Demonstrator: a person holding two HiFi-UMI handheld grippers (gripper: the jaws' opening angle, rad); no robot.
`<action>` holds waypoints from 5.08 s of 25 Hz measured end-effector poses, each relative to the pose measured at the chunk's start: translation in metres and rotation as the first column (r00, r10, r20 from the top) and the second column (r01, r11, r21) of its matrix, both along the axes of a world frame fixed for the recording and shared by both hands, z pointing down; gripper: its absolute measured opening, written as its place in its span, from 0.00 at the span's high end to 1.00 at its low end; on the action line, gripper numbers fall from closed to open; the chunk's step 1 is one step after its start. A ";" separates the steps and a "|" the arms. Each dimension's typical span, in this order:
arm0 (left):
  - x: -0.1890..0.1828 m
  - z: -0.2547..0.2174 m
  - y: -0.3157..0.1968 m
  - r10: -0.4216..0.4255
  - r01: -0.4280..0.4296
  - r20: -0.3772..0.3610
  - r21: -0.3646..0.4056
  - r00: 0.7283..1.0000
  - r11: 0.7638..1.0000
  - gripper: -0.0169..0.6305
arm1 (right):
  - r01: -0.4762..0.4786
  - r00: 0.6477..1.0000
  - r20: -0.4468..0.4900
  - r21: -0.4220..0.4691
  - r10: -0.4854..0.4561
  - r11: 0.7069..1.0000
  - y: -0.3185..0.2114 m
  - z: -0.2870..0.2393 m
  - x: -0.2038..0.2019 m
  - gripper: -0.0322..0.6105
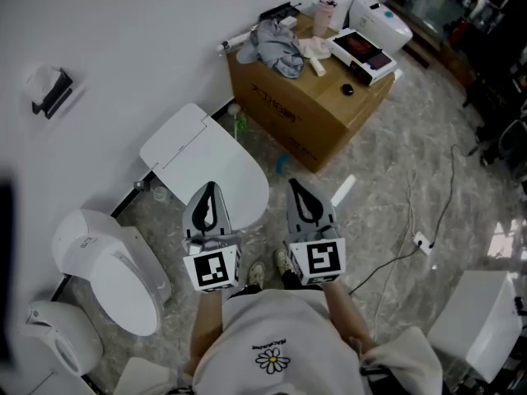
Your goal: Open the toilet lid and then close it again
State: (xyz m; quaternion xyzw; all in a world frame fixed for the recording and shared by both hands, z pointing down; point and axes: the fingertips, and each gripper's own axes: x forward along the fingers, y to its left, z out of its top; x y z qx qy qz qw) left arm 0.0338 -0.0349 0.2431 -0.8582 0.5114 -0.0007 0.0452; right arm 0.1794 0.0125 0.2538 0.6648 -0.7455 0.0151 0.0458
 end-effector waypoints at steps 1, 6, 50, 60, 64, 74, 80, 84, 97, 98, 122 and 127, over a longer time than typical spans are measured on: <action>0.001 0.001 -0.001 -0.007 0.007 -0.001 0.000 1.000 1.000 0.93 | 0.010 1.000 0.001 0.000 -0.010 1.000 -0.003 0.000 0.001 0.90; 0.000 0.004 -0.013 -0.041 0.041 -0.007 -0.027 0.999 0.999 0.93 | 0.114 0.993 -0.002 -0.019 -0.114 0.993 -0.022 0.008 0.000 0.90; -0.040 0.483 0.028 -0.098 0.182 0.166 -0.633 0.981 0.752 0.48 | 0.474 0.852 0.094 -0.555 -0.515 0.683 -0.070 0.439 -0.035 0.63; -0.041 0.564 0.068 -0.045 0.168 0.188 -0.713 0.981 0.681 0.48 | 0.449 0.799 0.053 -0.714 -0.598 0.537 -0.028 0.540 -0.038 0.63; -0.035 0.576 0.064 -0.015 0.170 0.224 -0.692 0.975 0.701 0.48 | 0.435 0.786 0.045 -0.748 -0.616 0.501 -0.025 0.565 -0.034 0.63; -0.050 0.584 0.051 -0.061 0.203 0.225 -0.690 0.973 0.694 0.48 | 0.401 0.784 -0.004 -0.759 -0.620 0.513 -0.028 0.577 -0.033 0.63; -0.055 0.583 0.038 -0.033 0.182 0.223 -0.690 0.974 0.701 0.48 | 0.390 0.806 -0.011 -0.743 -0.592 0.545 -0.043 0.572 -0.031 0.63; -0.055 0.583 0.039 -0.012 0.164 0.221 -0.688 0.975 0.707 0.48 | 0.393 0.804 -0.004 -0.745 -0.594 0.538 -0.041 0.573 -0.033 0.63; -0.059 0.566 0.039 0.028 0.145 0.234 -0.688 0.972 0.711 0.49 | 0.385 0.772 -0.031 -0.771 -0.635 0.506 -0.044 0.551 -0.034 0.63; -0.059 0.561 0.039 0.030 0.140 0.230 -0.686 0.973 0.714 0.50 | 0.389 0.771 -0.028 -0.770 -0.636 0.506 -0.043 0.545 -0.035 0.63; -0.083 0.337 -0.018 0.005 0.003 0.011 -0.624 1.000 0.781 0.50 | 0.589 0.704 0.127 -0.655 -0.699 0.473 -0.112 0.302 -0.061 0.63; -0.095 0.320 -0.033 0.020 -0.026 -0.015 -0.621 1.000 0.783 0.50 | 0.600 0.707 0.147 -0.641 -0.691 0.478 -0.130 0.282 -0.074 0.63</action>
